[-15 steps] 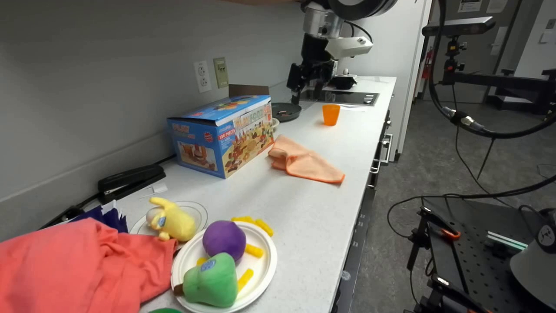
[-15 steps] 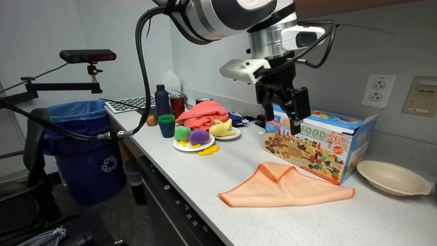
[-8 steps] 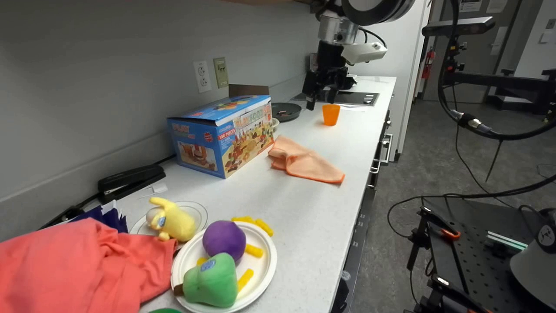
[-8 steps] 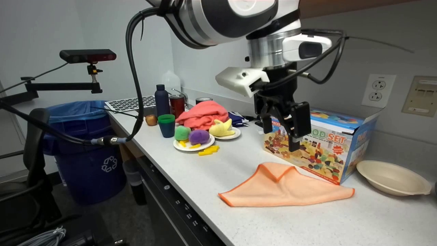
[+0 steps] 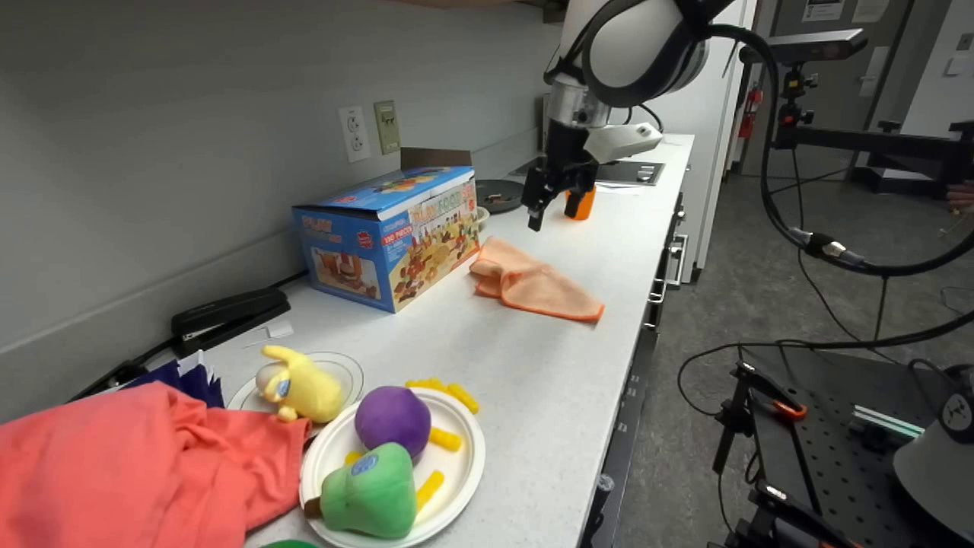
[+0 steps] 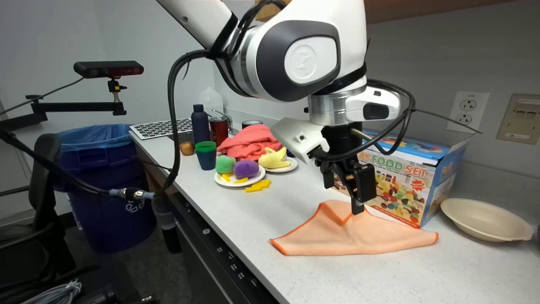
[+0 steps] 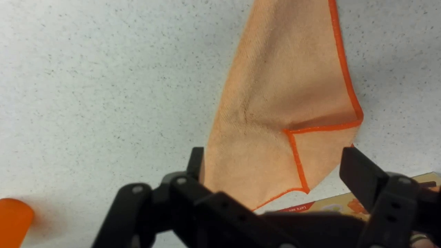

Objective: Fold the towel on the table

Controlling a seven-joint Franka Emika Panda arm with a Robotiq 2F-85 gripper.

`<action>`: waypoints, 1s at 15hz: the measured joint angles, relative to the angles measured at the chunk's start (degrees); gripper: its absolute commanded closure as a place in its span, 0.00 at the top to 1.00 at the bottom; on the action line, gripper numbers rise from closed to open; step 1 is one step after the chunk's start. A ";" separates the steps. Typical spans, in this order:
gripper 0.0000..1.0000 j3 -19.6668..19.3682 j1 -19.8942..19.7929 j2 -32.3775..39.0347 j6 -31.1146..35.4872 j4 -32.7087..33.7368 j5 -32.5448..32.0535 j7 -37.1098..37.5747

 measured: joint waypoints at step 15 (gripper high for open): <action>1.00 3.67 1.91 16.75 4.46 9.92 2.15 0.08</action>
